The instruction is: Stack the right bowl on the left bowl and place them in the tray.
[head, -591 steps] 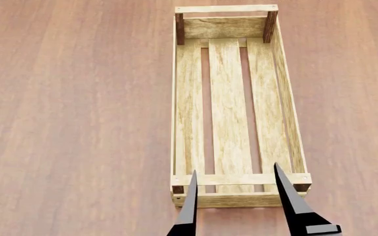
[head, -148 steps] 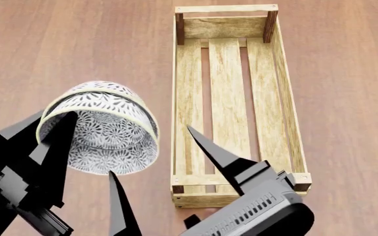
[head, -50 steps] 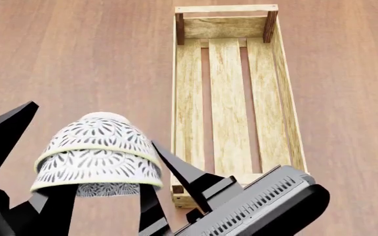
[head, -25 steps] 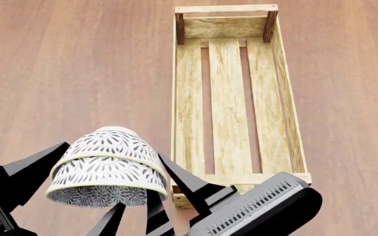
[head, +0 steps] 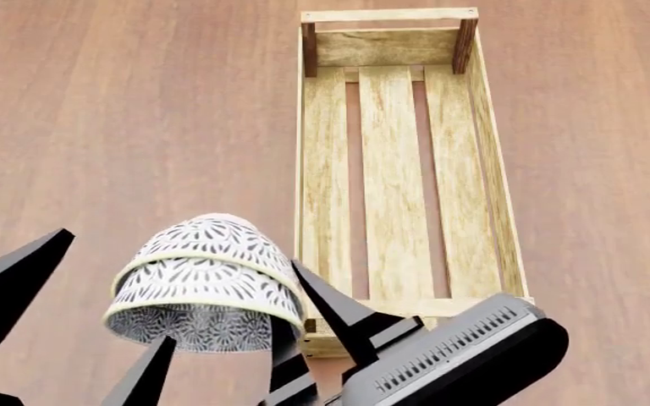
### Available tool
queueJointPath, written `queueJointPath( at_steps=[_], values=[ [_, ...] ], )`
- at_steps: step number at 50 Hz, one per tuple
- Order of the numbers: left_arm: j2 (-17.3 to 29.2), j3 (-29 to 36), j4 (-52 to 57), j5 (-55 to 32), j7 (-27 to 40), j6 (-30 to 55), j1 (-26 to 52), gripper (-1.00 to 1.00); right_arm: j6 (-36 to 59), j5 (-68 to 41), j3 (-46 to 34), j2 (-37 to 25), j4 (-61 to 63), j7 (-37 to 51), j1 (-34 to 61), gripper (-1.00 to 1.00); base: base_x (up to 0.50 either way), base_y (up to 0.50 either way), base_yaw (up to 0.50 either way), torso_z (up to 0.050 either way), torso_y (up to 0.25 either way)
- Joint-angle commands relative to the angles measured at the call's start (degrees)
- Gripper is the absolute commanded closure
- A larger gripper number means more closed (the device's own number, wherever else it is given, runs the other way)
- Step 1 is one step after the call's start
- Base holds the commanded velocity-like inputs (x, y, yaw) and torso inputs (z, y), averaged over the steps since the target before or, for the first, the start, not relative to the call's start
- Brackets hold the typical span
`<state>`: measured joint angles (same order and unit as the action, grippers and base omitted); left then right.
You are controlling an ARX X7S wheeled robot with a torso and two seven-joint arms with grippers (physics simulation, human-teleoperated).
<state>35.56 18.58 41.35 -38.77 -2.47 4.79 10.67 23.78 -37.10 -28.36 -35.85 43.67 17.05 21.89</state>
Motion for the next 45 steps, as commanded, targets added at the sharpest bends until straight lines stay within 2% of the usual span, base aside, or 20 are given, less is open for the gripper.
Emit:
queueJointPath(
  at_steps=[1, 18, 32, 45],
  values=[
    [0.6, -3.3, 1.3, 0.5, -1.8, -2.9, -3.1, -1.00, -1.6, -0.1, 3.7, 0.7, -2.5, -1.5, 1.8, 1.00, 0.00, 0.00, 0.00, 0.000, 0.000],
    [3.6, -9.6, 7.4, -2.0, 1.0, -7.7, -9.7, -1.00, 1.8, -5.2, 7.6, 0.2, -6.9, -0.1, 6.6, 1.00, 0.00, 0.00, 0.00, 0.000, 0.001],
    [-0.7, -10.2, 6.7, -2.2, 1.6, -12.8, -12.4, -1.00, 9.5, -17.6, 14.9, 0.4, -14.5, 5.5, 15.8, 1.00, 0.00, 0.00, 0.00, 0.001, 0.001],
    [-2.3, -10.4, 6.5, -1.4, 0.6, -16.4, -16.2, -1.00, 9.4, -23.1, 19.4, 3.6, -24.2, 6.6, 21.3, 1.00, 0.00, 0.00, 0.00, 0.000, 0.001]
  ],
)
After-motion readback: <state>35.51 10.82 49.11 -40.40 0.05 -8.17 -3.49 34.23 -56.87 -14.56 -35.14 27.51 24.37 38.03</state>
